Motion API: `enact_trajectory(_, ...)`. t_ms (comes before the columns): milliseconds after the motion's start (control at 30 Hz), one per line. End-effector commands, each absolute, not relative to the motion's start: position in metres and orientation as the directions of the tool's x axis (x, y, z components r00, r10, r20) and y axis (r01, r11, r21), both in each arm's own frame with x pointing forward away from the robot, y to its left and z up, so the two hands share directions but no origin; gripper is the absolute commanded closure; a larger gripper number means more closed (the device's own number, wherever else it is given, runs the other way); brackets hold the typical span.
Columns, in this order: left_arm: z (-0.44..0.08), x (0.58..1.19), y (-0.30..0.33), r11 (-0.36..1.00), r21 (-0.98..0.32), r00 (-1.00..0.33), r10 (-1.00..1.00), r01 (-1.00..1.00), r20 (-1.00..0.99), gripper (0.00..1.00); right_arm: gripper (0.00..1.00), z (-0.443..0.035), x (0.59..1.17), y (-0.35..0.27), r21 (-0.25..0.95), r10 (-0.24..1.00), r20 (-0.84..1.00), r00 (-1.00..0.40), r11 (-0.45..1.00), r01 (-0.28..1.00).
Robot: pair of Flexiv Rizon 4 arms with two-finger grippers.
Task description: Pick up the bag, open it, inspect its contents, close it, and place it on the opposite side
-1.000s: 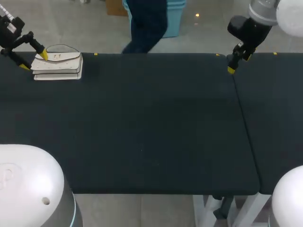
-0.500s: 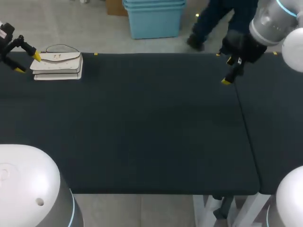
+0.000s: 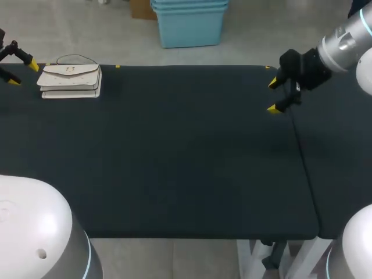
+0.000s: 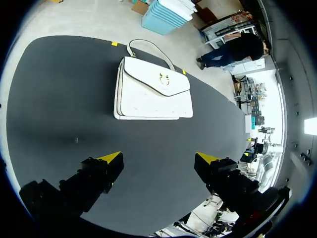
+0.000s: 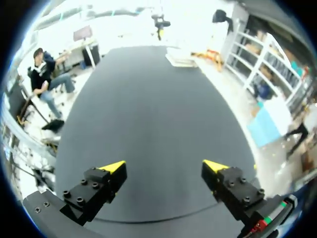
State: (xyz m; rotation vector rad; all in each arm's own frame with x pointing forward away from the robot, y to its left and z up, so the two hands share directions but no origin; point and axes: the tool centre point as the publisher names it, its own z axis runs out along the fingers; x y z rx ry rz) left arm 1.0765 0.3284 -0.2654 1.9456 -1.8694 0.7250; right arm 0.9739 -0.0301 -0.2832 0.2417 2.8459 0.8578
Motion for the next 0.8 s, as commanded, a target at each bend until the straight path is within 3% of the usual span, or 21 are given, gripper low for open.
enact_trajectory(33, -0.275, 1.097, 0.340, -0.047, -0.061, -0.004, -0.764, -0.997, 0.645, 0.00, 0.00, -0.288, 0.986, -0.021, 0.515, 0.210, -0.084, -0.974, 0.846, 0.138)
enact_trajectory(633, -0.313, 1.160, 0.364, -0.055, -0.026, 0.018, -0.675, -0.998, 0.737, 0.00, 0.00, -0.293, 0.991, -0.024, 0.504, 0.234, -0.055, -0.971, 0.846, 0.176)
enact_trajectory(800, -0.331, 1.171, 0.362, -0.053, 0.007, 0.039, -0.637, -0.999, 0.770, 0.09, 0.00, -0.293, 0.991, -0.024, 0.504, 0.234, -0.055, -0.971, 0.846, 0.176)
